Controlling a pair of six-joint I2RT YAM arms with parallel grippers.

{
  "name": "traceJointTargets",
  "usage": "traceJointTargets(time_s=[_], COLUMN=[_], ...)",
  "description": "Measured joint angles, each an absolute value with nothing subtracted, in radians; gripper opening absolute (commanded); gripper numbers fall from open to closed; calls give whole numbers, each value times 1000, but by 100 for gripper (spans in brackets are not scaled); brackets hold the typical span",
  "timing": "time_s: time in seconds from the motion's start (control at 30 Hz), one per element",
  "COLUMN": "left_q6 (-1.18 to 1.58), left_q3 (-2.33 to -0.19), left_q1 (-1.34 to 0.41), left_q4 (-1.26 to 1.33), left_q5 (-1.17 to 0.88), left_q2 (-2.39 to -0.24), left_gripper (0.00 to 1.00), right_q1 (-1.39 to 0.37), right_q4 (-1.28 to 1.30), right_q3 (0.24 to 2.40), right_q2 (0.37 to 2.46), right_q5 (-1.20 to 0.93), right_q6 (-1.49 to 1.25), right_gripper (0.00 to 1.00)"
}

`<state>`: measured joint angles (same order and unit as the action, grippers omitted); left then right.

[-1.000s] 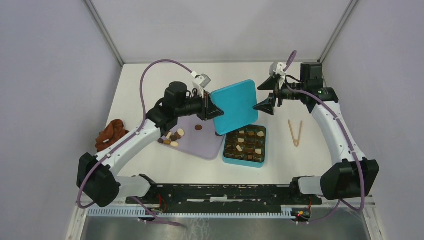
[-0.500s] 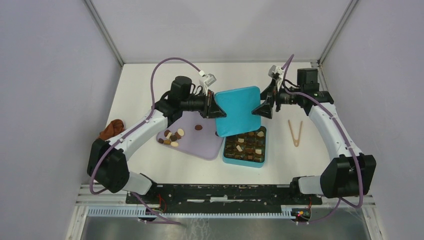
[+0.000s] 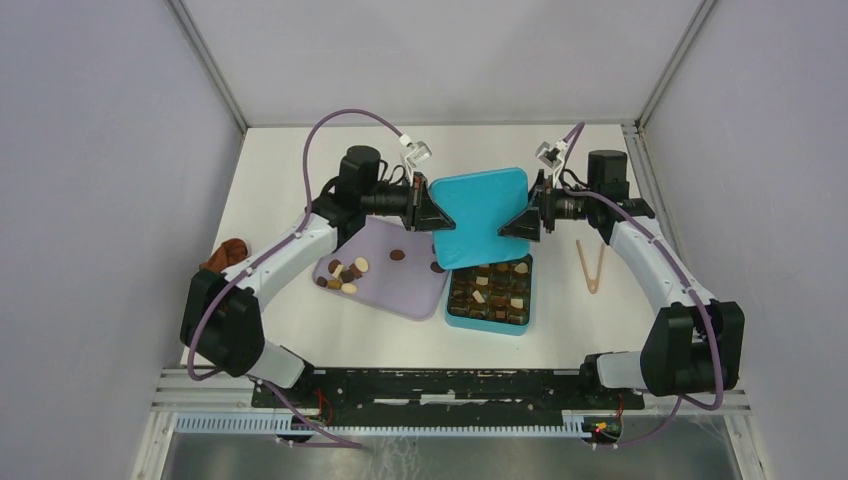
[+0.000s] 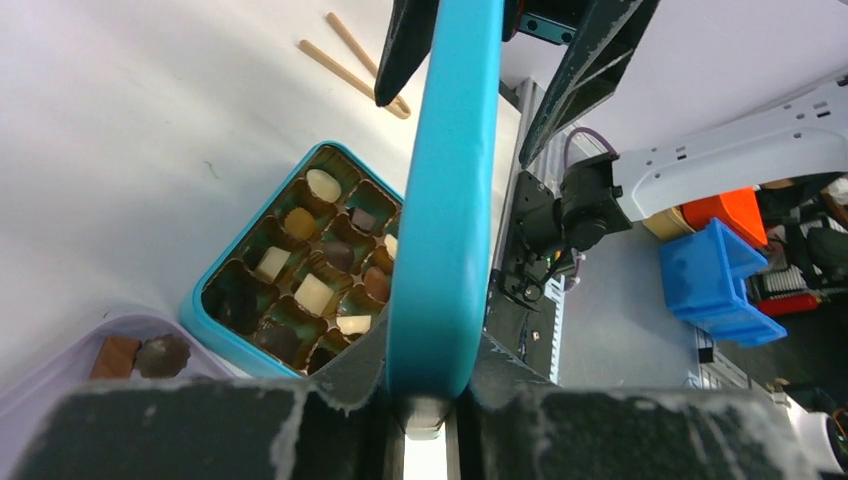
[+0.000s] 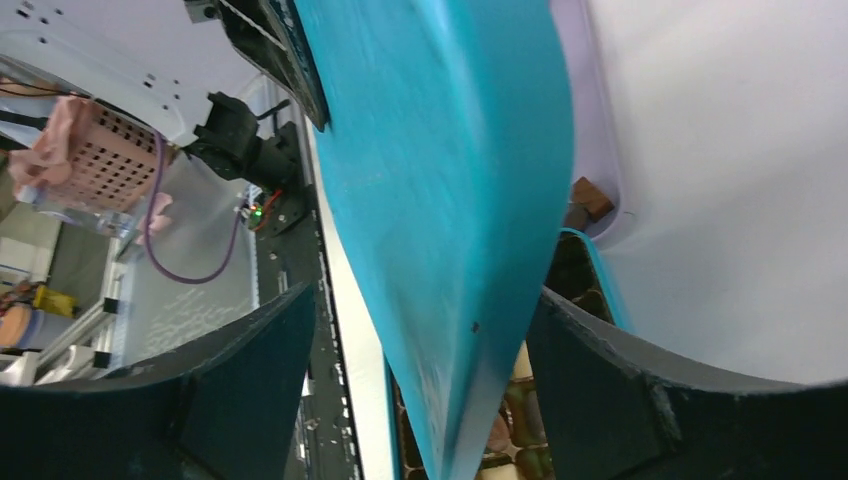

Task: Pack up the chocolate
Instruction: Adjust the box lid.

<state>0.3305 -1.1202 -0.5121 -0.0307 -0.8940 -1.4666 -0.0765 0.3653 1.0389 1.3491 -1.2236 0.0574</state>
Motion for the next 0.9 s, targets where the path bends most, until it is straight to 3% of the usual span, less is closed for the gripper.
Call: traceJointTargets(time_s=[0.27, 0.37, 0.47, 0.6, 0.67, 0.9], left_q6=[338, 337, 337, 334, 330, 327], left_q3=[-1123, -1135, -1150, -1175, -1187, -1192], left_q1=[-512, -512, -512, -512, -513, -513], left_q4=[18, 18, 16, 1, -5, 0], left_q5=[-967, -990, -1005, -1023, -1028, -986], left_q2=[-1518, -1535, -1545, -1546, -1546, -1539], left_gripper=[9, 9, 9, 11, 14, 38], right_q1=[-76, -76, -76, -76, -76, -76], right_q4=[259, 231, 219, 218, 219, 237], right_q3=[1016, 1017, 1017, 1023, 1031, 1055], right_q2=[1349, 1349, 1349, 1353, 1358, 1364], right_q5=[-1296, -1319, -1337, -1359, -1373, -1413], right_q6=[-94, -133, -159, -177, -181, -179], right_gripper=[68, 59, 45, 11, 1, 0])
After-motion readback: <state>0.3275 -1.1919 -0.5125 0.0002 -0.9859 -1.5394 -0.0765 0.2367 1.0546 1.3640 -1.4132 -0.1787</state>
